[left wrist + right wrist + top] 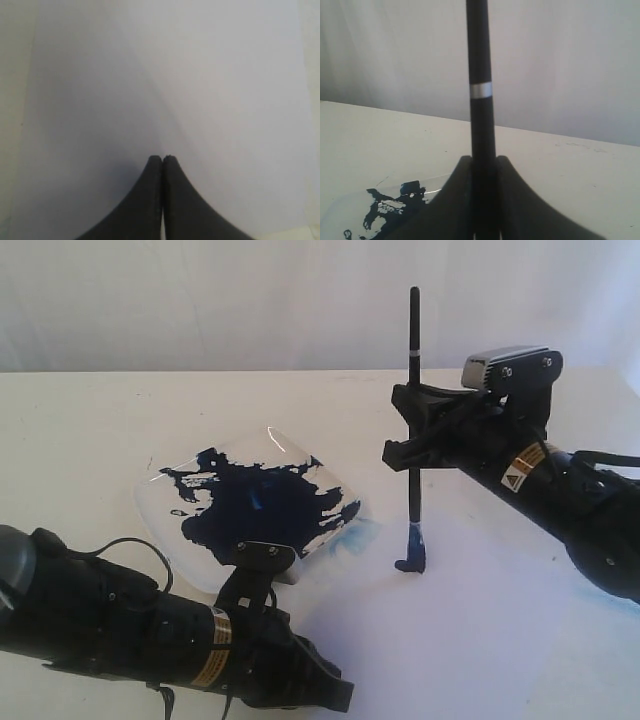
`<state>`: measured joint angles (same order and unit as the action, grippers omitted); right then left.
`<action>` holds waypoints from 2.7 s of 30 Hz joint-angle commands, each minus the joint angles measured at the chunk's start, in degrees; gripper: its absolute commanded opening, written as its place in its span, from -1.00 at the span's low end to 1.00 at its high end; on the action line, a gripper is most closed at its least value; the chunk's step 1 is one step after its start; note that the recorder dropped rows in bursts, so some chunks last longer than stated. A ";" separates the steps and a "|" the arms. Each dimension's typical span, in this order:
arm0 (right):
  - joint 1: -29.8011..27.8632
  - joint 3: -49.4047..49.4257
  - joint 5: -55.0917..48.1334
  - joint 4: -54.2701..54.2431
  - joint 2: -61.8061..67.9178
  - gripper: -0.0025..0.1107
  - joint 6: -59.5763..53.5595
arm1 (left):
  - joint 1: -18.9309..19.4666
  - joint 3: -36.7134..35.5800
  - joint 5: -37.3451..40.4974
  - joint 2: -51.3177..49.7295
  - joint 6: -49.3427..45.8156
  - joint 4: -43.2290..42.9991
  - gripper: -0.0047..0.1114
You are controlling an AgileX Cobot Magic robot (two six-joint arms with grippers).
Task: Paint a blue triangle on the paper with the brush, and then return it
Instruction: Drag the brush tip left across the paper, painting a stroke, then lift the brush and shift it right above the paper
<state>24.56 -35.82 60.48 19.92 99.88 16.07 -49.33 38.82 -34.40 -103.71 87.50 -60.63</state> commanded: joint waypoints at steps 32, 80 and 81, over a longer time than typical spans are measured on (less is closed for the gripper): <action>0.04 -0.09 -19.85 -6.55 -7.33 -0.96 -7.34 | 0.00 -1.06 4.09 -0.28 -0.30 -1.25 -0.92; -0.10 -0.19 -17.88 13.74 -18.32 -0.96 9.34 | 0.00 -1.06 4.09 -0.28 -0.30 -1.25 -0.92; -0.10 -0.32 -17.50 14.16 -18.32 -0.96 9.62 | 0.00 -1.06 4.09 -0.28 -0.30 -1.25 -0.92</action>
<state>24.56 -35.82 39.50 30.88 82.12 23.39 -49.33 38.82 -34.51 -103.71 87.50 -60.73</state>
